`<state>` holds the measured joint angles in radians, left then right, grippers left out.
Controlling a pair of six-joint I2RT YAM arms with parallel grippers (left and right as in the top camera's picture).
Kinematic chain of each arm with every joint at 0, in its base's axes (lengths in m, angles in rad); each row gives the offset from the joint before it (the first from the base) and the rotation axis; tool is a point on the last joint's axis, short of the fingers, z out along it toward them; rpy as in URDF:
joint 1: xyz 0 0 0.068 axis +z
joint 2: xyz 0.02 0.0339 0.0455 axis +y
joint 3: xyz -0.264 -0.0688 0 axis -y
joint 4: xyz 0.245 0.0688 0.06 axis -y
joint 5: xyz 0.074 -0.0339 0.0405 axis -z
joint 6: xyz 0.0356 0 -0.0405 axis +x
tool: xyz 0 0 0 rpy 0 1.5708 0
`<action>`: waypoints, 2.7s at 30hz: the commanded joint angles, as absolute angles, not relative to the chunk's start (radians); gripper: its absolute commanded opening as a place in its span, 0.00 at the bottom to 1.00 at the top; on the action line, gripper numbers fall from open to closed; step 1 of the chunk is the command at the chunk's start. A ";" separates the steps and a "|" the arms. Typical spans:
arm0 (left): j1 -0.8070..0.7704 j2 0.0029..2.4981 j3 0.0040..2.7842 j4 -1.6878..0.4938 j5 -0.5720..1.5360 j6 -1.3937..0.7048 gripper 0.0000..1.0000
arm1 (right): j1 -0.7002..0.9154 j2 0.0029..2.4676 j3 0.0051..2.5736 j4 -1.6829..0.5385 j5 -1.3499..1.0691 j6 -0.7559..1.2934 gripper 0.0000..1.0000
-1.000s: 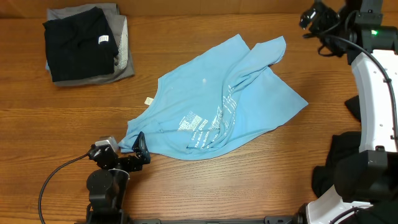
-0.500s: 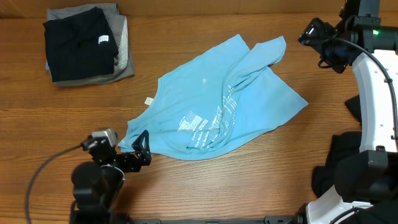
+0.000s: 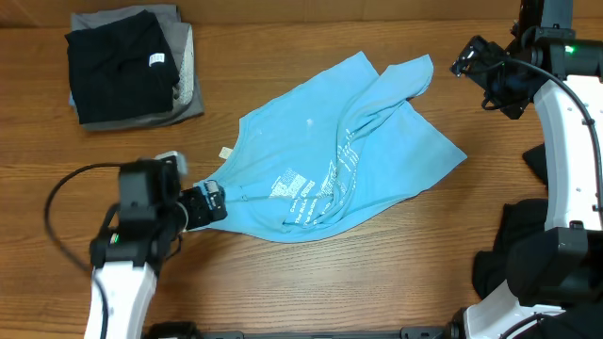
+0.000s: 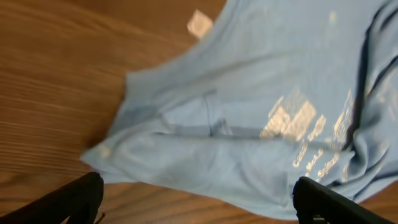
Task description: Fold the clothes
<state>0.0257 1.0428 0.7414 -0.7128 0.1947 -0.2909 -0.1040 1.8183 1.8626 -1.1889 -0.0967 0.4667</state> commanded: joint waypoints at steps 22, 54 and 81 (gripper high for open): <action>-0.051 1.647 0.883 -0.464 0.434 -0.015 1.00 | -0.107 1.813 1.715 -1.102 -0.086 0.459 1.00; -0.138 1.702 0.883 -0.463 0.075 -0.075 0.43 | -0.107 1.813 1.714 -1.139 -0.052 0.459 1.00; -0.138 1.716 0.963 -0.515 0.070 -0.075 0.04 | -0.107 1.813 1.714 -1.200 0.060 0.475 1.00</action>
